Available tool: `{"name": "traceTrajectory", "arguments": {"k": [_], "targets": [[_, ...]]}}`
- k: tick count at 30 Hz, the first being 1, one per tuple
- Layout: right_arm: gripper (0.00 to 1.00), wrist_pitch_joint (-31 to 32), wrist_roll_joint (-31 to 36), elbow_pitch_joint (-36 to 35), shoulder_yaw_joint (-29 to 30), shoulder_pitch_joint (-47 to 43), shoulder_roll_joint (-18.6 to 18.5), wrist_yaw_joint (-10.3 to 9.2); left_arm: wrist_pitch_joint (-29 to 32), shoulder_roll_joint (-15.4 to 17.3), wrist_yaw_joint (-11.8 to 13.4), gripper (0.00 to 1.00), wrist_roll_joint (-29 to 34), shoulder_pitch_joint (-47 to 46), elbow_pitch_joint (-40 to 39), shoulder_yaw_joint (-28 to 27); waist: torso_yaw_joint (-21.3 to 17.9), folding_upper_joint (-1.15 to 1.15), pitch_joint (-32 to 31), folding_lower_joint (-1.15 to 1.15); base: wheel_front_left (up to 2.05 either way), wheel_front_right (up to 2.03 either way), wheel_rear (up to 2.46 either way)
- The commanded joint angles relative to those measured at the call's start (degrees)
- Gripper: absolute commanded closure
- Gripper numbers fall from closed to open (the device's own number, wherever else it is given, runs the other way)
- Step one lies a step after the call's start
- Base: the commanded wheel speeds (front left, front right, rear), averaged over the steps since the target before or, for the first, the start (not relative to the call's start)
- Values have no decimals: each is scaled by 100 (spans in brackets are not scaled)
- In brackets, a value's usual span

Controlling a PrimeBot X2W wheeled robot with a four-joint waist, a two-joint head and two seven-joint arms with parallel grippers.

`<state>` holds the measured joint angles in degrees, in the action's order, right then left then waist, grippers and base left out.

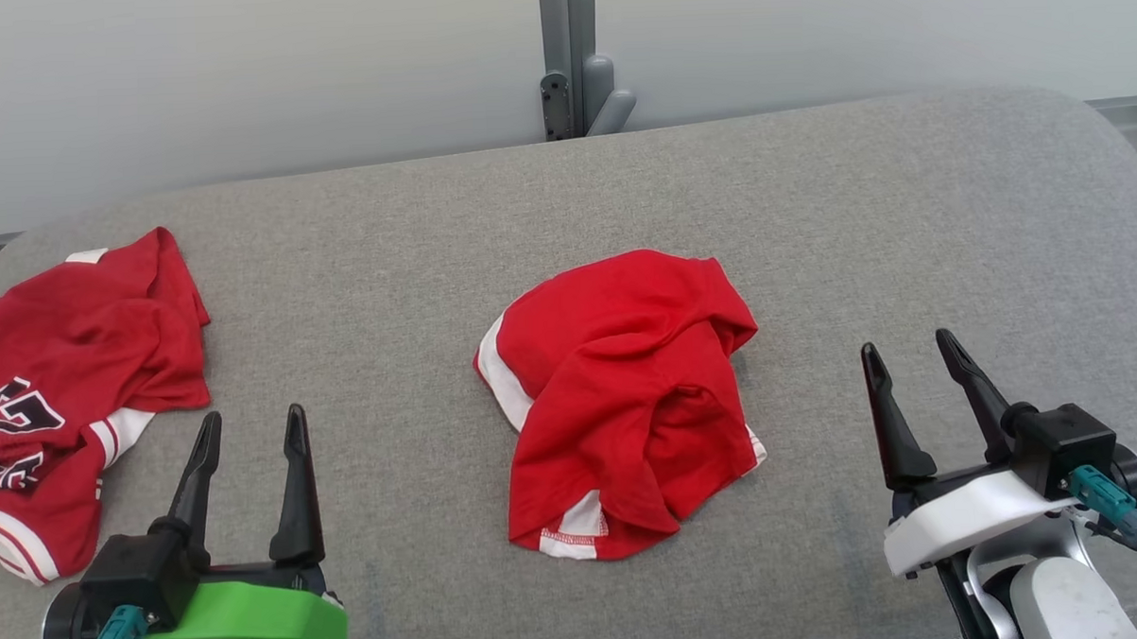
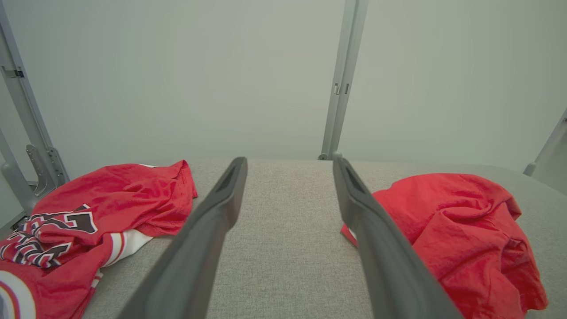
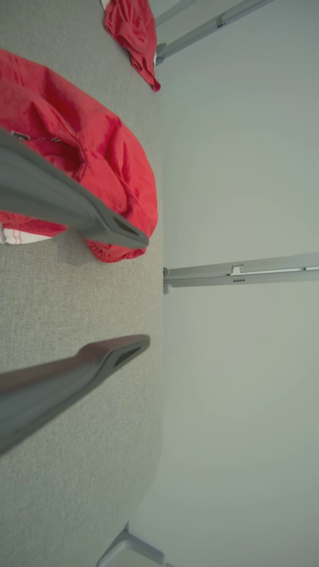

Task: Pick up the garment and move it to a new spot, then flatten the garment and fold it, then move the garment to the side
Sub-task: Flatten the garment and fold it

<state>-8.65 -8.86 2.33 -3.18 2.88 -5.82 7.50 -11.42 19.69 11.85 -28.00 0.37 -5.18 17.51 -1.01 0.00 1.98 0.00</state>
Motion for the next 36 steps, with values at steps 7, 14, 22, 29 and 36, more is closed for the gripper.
{"name": "traceTrajectory", "arguments": {"k": [7, 14, 22, 29, 36], "targets": [[0, 70, 96, -68, -507, 280, -119, -1, -78, -9, -49, 0, 18, -267, 46, 16, 267, 0, 218, 0, 0, 0, 0], [0, 245, 79, 112, -1964, 687, -388, -2, -151, -152, -137, 0, 77, -621, 152, 125, 779, 0, 556, 0, 0, 0, 0], [0, 458, -45, 659, -3475, 1101, -824, -2, -258, -356, -260, 0, 104, -903, 361, 229, 1199, 0, 887, 0, 0, 0, 0], [0, 647, -135, 1651, -4050, 1538, -1031, -2, -337, -547, -414, 0, 133, -1200, 607, 297, 1423, 0, 1197, 0, 0, 0, 0], [58, 697, -169, 2521, -4110, 1886, -941, -6, -366, -661, -512, 0, 173, -1372, 780, 242, 1452, 0, 1366, 0, 0, 0, 0]]}}
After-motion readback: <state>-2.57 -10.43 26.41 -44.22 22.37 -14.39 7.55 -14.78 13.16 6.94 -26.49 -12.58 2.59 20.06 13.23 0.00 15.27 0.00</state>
